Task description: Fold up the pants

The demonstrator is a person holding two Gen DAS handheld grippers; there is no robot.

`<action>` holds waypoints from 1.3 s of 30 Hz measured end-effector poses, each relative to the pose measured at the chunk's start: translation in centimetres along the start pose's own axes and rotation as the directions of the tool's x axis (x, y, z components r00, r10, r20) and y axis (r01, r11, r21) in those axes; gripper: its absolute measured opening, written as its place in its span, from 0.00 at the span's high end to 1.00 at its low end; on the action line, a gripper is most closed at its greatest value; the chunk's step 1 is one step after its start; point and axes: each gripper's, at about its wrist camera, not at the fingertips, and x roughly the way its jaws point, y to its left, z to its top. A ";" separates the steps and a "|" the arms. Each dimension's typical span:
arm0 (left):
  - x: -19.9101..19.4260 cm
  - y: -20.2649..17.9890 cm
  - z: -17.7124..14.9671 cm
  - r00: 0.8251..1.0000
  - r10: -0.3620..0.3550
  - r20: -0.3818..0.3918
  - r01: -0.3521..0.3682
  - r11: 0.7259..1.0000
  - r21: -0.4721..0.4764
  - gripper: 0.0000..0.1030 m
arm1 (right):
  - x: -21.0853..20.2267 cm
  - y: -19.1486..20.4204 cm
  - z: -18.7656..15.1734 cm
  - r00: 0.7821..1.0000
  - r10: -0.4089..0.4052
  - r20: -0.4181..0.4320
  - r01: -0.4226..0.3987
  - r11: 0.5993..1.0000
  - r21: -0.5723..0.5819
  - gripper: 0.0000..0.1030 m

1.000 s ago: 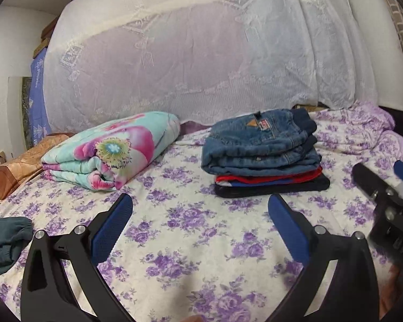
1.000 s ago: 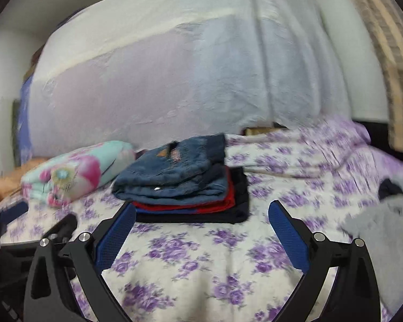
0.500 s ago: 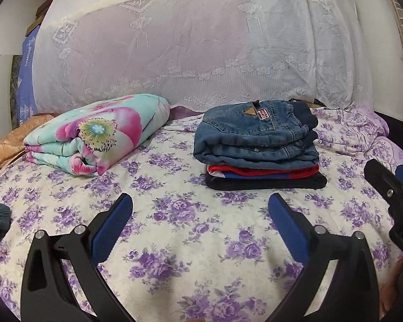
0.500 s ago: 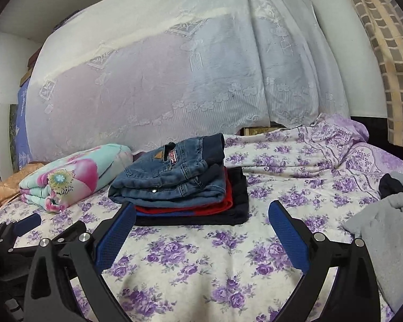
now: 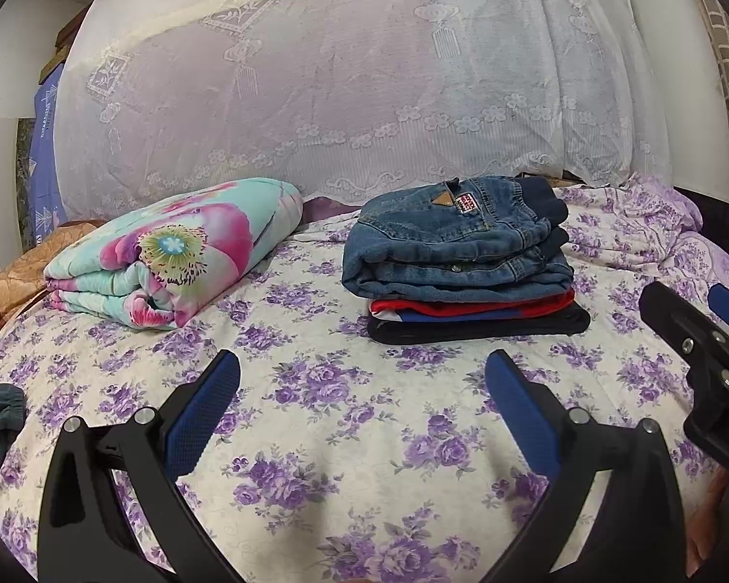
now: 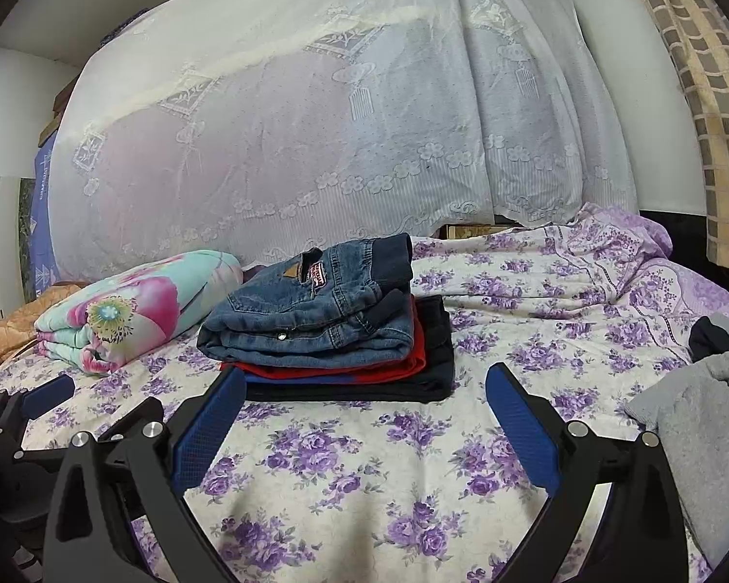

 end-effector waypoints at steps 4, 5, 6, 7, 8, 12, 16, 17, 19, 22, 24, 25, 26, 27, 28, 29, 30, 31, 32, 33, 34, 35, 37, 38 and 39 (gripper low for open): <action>0.0 -0.1 0.0 1.000 0.001 0.000 -0.001 1.000 0.001 0.04 | 0.0 0.0 0.0 1.000 0.000 0.001 0.000 1.000 0.000 0.03; 0.0 -0.1 0.0 1.000 0.001 0.000 -0.001 1.000 0.002 0.04 | 0.0 0.0 0.0 1.000 -0.001 0.001 0.001 1.000 0.000 0.03; 0.0 0.0 -0.1 1.000 0.001 -0.001 -0.001 1.000 0.002 0.04 | 0.1 0.0 0.0 1.000 -0.001 0.001 0.001 1.000 0.000 0.03; 0.1 0.0 -0.1 1.000 0.001 -0.001 -0.001 1.000 0.003 0.04 | 0.0 0.0 0.0 1.000 -0.001 0.000 0.001 1.000 0.000 0.03; 0.1 0.0 -0.1 1.000 0.001 -0.001 -0.001 1.000 0.004 0.04 | 0.1 0.0 0.0 1.000 -0.001 0.000 0.001 1.000 0.000 0.03; 0.1 -0.1 -0.1 1.000 0.001 -0.001 -0.001 1.000 0.004 0.04 | 0.0 0.0 0.0 1.000 0.000 0.001 0.000 1.000 0.000 0.03; 0.0 -0.1 -0.1 1.000 0.001 -0.001 -0.001 1.000 0.005 0.04 | 0.0 0.0 0.0 1.000 -0.001 0.000 0.001 1.000 0.000 0.03; 0.1 -0.1 -0.1 1.000 0.002 -0.001 -0.002 1.000 0.004 0.04 | 0.0 0.0 0.0 1.000 -0.001 0.000 0.001 1.000 0.000 0.03; 0.0 -0.1 -0.1 1.000 0.001 -0.002 -0.001 1.000 0.004 0.04 | 0.0 0.0 0.0 1.000 0.000 0.000 0.000 1.000 0.000 0.03; 0.0 -0.2 -0.1 1.000 0.002 0.000 -0.002 1.000 0.005 0.04 | 0.0 0.0 0.0 1.000 0.000 0.000 0.000 1.000 0.000 0.03; 0.1 -0.2 -0.1 1.000 0.000 -0.001 0.000 1.000 0.007 0.04 | 0.1 0.0 0.0 1.000 0.000 0.000 0.000 1.000 -0.001 0.03; 0.1 -0.2 -0.1 1.000 0.000 -0.001 0.000 1.000 0.007 0.04 | 0.1 0.0 0.0 1.000 0.000 0.000 0.000 1.000 -0.001 0.03; 0.1 -0.2 -0.1 1.000 0.000 -0.001 0.000 1.000 0.007 0.04 | 0.0 0.0 0.0 1.000 0.000 0.000 0.000 1.000 0.000 0.03; 0.1 -0.2 -0.1 1.000 0.000 -0.001 0.000 1.000 0.008 0.04 | 0.0 0.0 0.0 1.000 0.000 0.000 0.000 1.000 0.000 0.03; 0.1 -0.1 -0.2 1.000 -0.001 0.000 0.001 1.000 0.010 0.04 | 0.0 0.0 0.0 1.000 0.000 0.000 0.000 1.000 0.000 0.03; 0.1 -0.1 -0.2 1.000 -0.002 0.000 0.002 1.000 0.010 0.04 | 0.1 0.0 0.0 1.000 0.000 0.000 0.000 1.000 0.000 0.03; 0.1 -0.2 -0.1 1.000 -0.002 0.000 0.002 1.000 0.010 0.04 | 0.1 0.0 0.0 1.000 0.000 0.000 0.000 1.000 0.000 0.03; 0.1 -0.2 -0.1 1.000 -0.002 0.000 0.002 1.000 0.010 0.04 | 0.1 0.0 0.0 1.000 0.000 0.000 0.000 1.000 -0.001 0.03; 0.1 -0.2 -0.1 1.000 -0.001 0.000 0.001 1.000 0.011 0.04 | 0.1 0.0 0.0 1.000 0.000 -0.001 0.000 1.000 -0.001 0.03; 0.1 -0.2 -0.2 1.000 -0.001 0.001 0.001 1.000 0.012 0.04 | 0.1 0.0 0.0 1.000 0.000 -0.001 0.000 1.000 -0.001 0.03; 0.1 -0.2 -0.1 1.000 -0.002 0.001 0.002 1.000 0.013 0.04 | 0.0 0.0 0.0 1.000 0.000 0.000 0.000 1.000 0.000 0.03; 0.1 -0.2 -0.2 1.000 -0.001 0.004 0.001 1.000 0.015 0.04 | 0.1 0.0 0.0 1.000 0.000 0.000 0.000 1.000 0.000 0.03; -0.1 -0.3 -0.1 1.000 0.002 0.009 -0.002 1.000 0.020 0.04 | 0.1 0.0 0.0 1.000 0.000 0.000 0.000 1.000 -0.001 0.03; -0.2 -0.3 -0.1 1.000 0.005 0.015 -0.005 1.000 0.024 0.04 | 0.1 0.0 0.0 1.000 0.000 0.000 0.000 1.000 -0.001 0.03; -0.3 -0.3 -0.2 1.000 0.006 0.018 -0.006 1.000 0.026 0.04 | 0.1 0.0 0.0 1.000 0.000 -0.001 0.000 1.000 -0.001 0.03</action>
